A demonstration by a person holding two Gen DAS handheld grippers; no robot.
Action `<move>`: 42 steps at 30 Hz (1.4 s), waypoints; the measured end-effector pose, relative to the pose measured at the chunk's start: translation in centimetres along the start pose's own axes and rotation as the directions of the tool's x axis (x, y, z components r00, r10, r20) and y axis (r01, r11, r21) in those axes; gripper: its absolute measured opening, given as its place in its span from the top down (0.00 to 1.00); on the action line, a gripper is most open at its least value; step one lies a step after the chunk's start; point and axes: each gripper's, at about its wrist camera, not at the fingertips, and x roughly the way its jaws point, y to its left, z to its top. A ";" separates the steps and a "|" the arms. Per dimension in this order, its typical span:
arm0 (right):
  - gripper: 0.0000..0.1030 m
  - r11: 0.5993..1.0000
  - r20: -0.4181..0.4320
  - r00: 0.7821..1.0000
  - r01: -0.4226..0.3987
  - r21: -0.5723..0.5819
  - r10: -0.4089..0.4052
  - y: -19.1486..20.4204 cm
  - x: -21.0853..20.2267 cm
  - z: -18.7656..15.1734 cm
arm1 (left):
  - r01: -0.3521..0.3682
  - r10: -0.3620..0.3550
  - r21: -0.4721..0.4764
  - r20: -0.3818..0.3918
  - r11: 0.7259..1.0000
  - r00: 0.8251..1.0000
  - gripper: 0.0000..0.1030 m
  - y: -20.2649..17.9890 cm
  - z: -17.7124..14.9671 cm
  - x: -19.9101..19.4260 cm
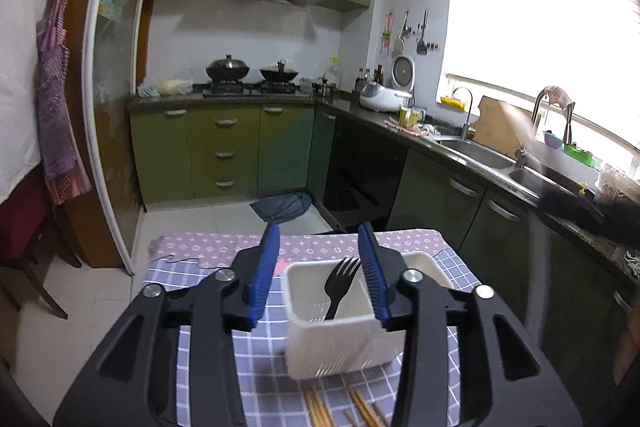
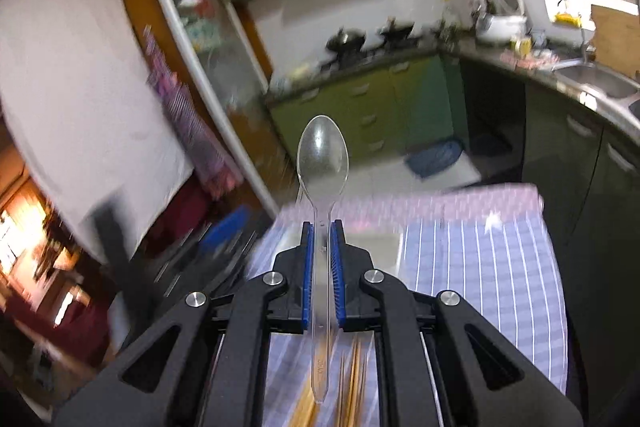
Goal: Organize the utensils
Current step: 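Lower the fork into the white holder with the left tool while the right tool drops the spoon in, then grasp a wooden chopstick with the left tool while the right tool grasps another chopstick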
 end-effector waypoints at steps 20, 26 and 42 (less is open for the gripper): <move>0.91 0.960 0.048 0.972 0.234 -0.152 -0.229 -1.2 7.6 -2.8 | 0.026 -0.021 0.040 -0.124 0.999 0.992 0.60 1.4 -3.2 -5.5; 0.91 0.949 -0.033 0.970 0.230 -0.217 -0.243 -0.8 7.9 -6.0 | 0.014 -0.007 0.026 -0.253 1.000 0.967 0.60 1.1 -4.8 -4.2; 0.58 0.952 -0.064 0.971 0.212 -0.220 -0.231 -1.5 -0.4 -8.3 | 0.002 0.028 0.052 -0.557 0.999 0.830 0.60 -0.3 -10.3 -0.8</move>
